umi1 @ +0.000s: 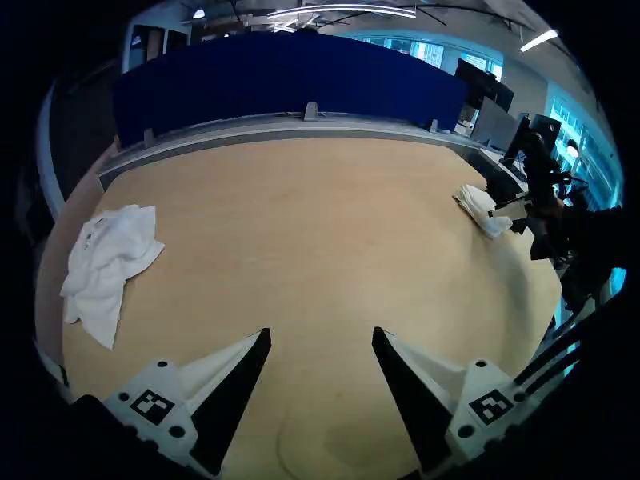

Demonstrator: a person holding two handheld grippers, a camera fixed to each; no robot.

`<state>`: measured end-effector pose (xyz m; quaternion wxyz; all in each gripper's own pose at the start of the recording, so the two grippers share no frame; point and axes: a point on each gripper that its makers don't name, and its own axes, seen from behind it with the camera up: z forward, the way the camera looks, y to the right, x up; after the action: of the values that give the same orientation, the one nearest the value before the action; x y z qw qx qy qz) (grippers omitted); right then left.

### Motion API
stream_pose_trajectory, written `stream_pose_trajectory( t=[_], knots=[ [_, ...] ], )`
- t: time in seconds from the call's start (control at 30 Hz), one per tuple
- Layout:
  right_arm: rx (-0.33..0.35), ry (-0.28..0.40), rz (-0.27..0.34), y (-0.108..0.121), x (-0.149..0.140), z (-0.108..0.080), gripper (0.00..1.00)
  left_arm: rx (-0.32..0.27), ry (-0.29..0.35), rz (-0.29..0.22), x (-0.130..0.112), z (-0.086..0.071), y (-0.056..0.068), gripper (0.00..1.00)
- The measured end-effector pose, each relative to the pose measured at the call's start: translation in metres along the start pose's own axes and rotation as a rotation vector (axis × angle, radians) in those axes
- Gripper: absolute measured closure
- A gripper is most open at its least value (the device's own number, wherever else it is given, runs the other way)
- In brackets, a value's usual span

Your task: Fold towel

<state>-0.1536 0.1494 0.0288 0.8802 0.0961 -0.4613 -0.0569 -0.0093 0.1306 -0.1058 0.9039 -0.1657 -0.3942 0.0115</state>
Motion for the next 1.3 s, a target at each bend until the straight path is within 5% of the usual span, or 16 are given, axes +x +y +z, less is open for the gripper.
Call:
stream_pose_trajectory(
  t=[0.63,1.3],
  knots=[
    [0.026,-0.023,-0.043,-0.022,-0.001,0.017,0.86,0.006,-0.001,-0.004,-0.004,-0.002,-0.006,0.06],
    [0.083,-0.043,-0.074,-0.033,-0.016,-0.001,0.93,-0.002,0.005,-0.003,0.000,0.000,-0.006,0.06]
  ],
)
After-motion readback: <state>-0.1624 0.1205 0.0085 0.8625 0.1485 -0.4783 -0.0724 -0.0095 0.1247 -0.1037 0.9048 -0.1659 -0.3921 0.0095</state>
